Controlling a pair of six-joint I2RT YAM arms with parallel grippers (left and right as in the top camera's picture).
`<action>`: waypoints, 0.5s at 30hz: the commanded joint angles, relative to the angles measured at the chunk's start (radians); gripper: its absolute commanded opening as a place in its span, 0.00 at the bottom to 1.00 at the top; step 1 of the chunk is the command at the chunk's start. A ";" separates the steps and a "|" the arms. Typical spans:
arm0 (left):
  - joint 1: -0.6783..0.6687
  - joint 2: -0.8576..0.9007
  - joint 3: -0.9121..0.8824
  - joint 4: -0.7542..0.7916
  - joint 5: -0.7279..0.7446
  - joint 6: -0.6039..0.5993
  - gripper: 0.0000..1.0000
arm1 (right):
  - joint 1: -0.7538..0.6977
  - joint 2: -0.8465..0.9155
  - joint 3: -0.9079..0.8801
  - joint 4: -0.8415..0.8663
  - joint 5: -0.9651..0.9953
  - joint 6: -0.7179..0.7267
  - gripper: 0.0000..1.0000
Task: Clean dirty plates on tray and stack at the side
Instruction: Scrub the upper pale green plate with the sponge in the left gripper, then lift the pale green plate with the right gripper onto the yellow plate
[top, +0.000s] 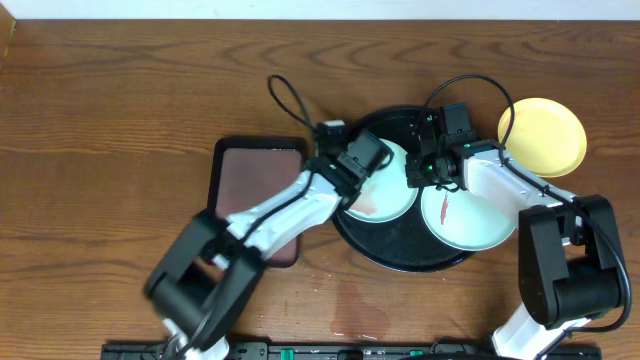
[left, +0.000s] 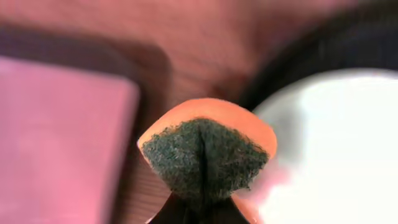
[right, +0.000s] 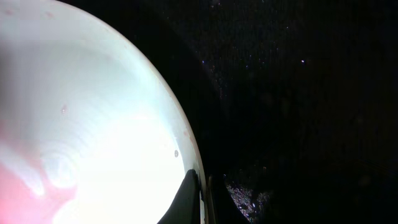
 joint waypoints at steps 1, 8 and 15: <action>0.014 -0.146 -0.006 -0.035 -0.130 0.024 0.08 | 0.003 0.013 -0.006 -0.013 0.033 0.004 0.01; 0.121 -0.388 -0.006 -0.298 -0.159 -0.043 0.07 | 0.003 -0.060 0.025 -0.061 0.034 0.003 0.01; 0.336 -0.475 -0.007 -0.542 -0.142 -0.131 0.07 | 0.042 -0.264 0.033 -0.055 0.181 -0.035 0.01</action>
